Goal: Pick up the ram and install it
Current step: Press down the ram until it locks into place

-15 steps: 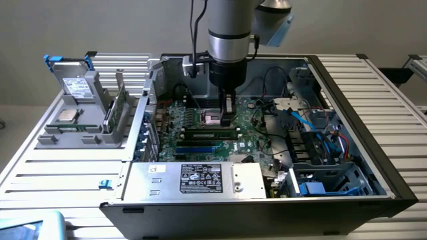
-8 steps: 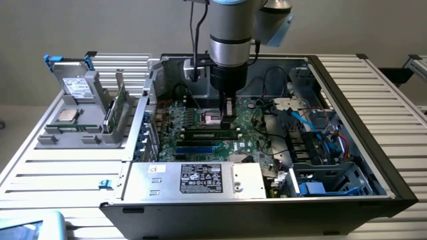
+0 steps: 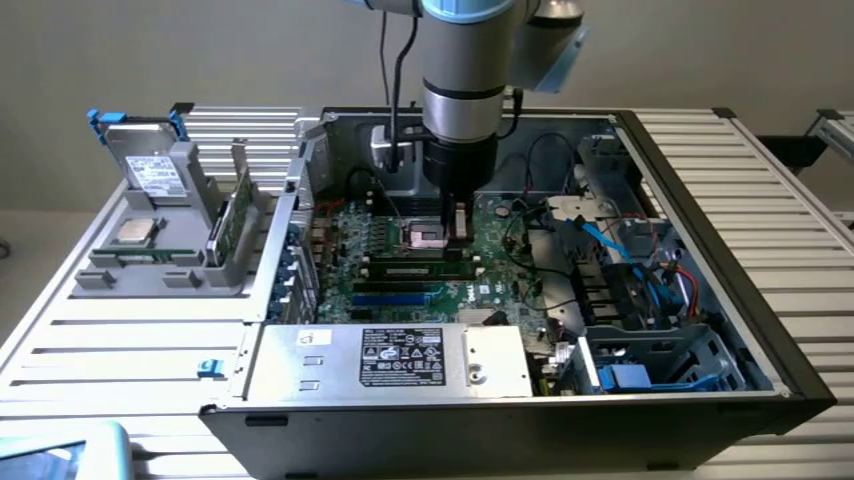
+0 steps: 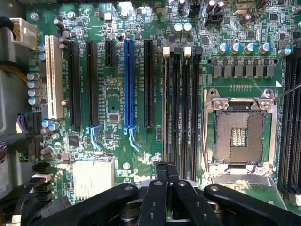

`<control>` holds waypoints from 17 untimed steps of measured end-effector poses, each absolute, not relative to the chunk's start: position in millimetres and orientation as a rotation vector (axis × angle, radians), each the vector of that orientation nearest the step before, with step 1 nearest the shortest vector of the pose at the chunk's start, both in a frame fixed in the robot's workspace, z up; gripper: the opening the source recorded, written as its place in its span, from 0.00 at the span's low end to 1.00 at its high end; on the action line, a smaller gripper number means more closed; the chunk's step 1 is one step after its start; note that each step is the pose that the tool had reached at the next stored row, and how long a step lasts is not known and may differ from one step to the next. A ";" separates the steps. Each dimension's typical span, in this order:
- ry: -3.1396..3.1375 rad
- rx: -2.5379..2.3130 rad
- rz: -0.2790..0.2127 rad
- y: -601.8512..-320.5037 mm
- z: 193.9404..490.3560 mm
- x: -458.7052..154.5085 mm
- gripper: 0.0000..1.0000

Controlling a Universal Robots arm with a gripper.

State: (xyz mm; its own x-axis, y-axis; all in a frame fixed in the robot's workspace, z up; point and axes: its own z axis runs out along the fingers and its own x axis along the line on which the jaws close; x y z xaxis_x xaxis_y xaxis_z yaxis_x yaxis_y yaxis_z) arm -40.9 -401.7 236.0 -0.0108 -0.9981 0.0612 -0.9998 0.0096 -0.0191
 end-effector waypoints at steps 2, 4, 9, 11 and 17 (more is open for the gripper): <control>-2.214 2.187 0.086 -401.9 235.3 -40.8 0.11; -2.217 2.185 0.084 -402.0 234.2 -40.8 0.11; -2.224 2.181 0.081 -402.2 231.0 -40.8 0.11; -2.226 2.179 0.080 -402.1 229.9 -40.8 0.11; -2.230 2.175 0.080 -402.3 226.2 -40.8 0.11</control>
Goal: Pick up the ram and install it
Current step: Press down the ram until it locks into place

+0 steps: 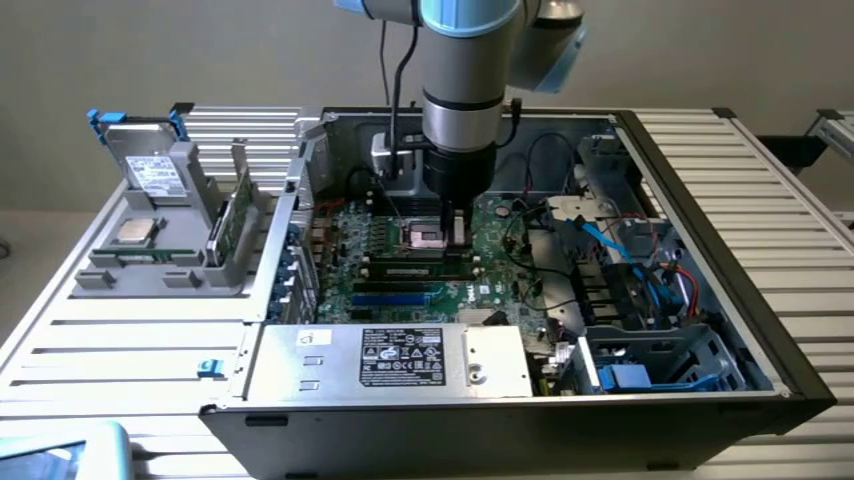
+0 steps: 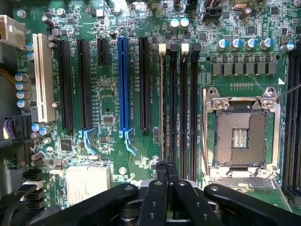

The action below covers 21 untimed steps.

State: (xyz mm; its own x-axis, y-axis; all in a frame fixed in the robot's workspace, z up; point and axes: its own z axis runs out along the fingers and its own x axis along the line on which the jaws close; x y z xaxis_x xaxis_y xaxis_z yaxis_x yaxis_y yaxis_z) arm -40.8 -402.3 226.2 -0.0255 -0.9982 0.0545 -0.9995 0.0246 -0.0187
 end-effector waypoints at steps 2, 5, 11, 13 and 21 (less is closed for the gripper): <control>-2.231 2.174 0.080 -402.2 226.3 -40.8 0.11; -2.231 2.174 0.077 -402.3 232.2 -43.1 0.11; -2.231 2.174 0.075 -402.9 235.5 -65.0 0.11; -2.231 2.174 0.075 -403.0 235.5 -73.9 0.11; -2.233 2.176 0.079 -402.9 234.7 -97.5 0.11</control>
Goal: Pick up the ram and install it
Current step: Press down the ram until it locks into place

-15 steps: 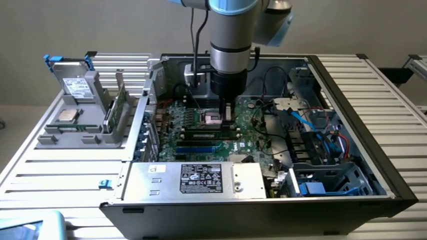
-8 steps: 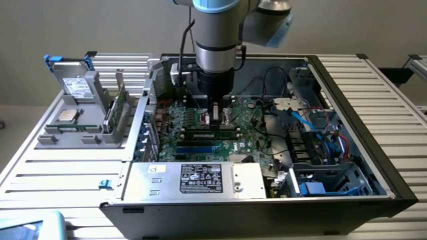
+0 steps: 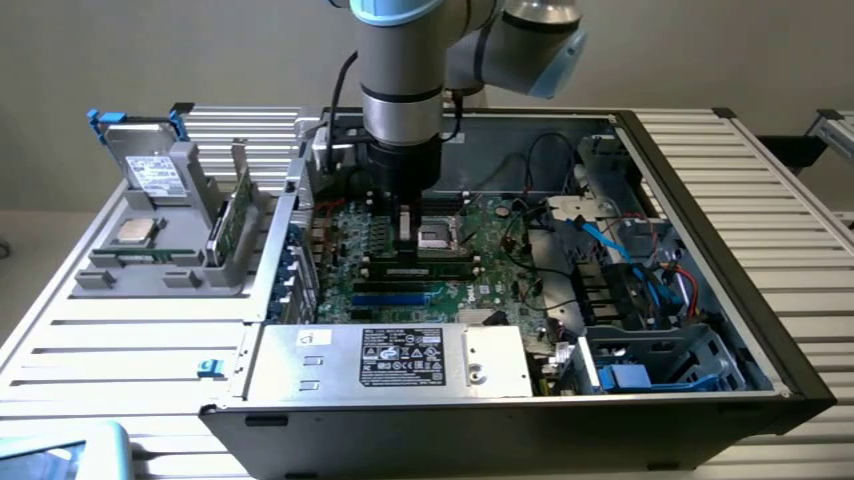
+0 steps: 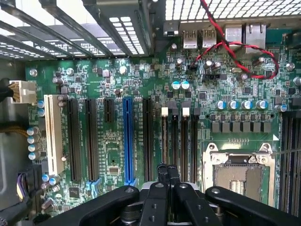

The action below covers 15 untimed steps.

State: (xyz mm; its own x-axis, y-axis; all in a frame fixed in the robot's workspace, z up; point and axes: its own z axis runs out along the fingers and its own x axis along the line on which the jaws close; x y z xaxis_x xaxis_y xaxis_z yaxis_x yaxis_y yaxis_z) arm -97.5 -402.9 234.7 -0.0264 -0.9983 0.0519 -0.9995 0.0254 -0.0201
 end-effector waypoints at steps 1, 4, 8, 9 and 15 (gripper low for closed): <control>-2.233 2.176 0.080 -402.9 234.1 -98.0 0.11; -2.235 2.177 0.084 -403.0 231.9 -98.5 0.11; -2.236 2.178 0.086 -403.0 229.4 -98.9 0.11; -2.236 2.178 0.087 -403.0 228.8 -98.9 0.11; -2.236 2.179 0.088 -403.1 225.2 -99.1 0.11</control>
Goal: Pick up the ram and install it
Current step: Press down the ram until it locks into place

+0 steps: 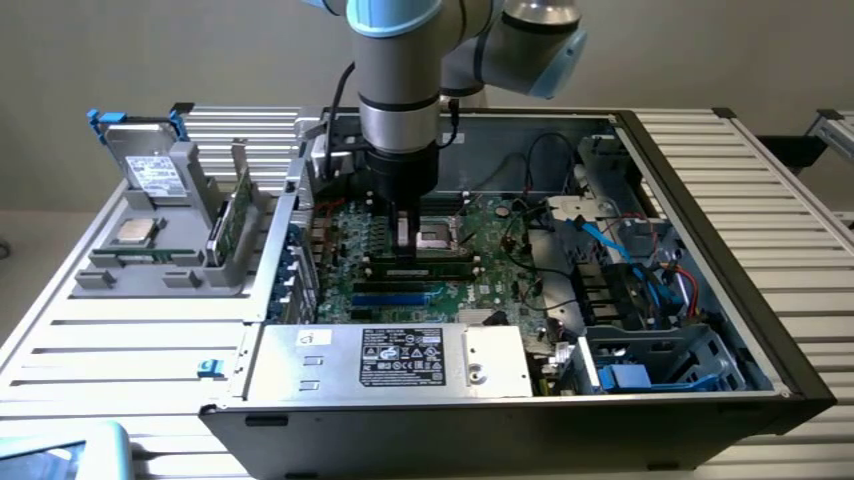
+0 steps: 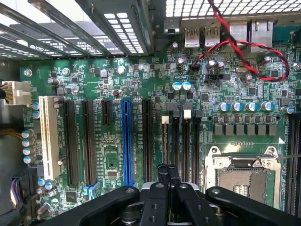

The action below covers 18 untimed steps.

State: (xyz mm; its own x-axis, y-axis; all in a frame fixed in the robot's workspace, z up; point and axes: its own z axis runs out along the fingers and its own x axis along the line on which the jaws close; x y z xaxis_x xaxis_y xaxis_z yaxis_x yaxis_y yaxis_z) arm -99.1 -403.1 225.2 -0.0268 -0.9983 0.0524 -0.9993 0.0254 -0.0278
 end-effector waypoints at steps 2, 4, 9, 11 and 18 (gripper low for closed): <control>-2.237 2.179 0.088 -402.9 225.6 -99.1 0.11; -2.237 2.179 0.088 -402.7 233.6 -98.8 0.11; -2.237 2.179 0.088 -402.8 247.6 -93.6 0.11; -2.237 2.179 0.088 -402.8 251.0 -89.8 0.11; -2.237 2.179 0.088 -402.8 257.3 -72.7 0.11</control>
State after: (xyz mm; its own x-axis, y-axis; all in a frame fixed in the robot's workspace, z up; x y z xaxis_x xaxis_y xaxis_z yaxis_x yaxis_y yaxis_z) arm -72.7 -402.8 257.3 -0.0268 -0.9983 0.0520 -0.9993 0.0254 -0.0279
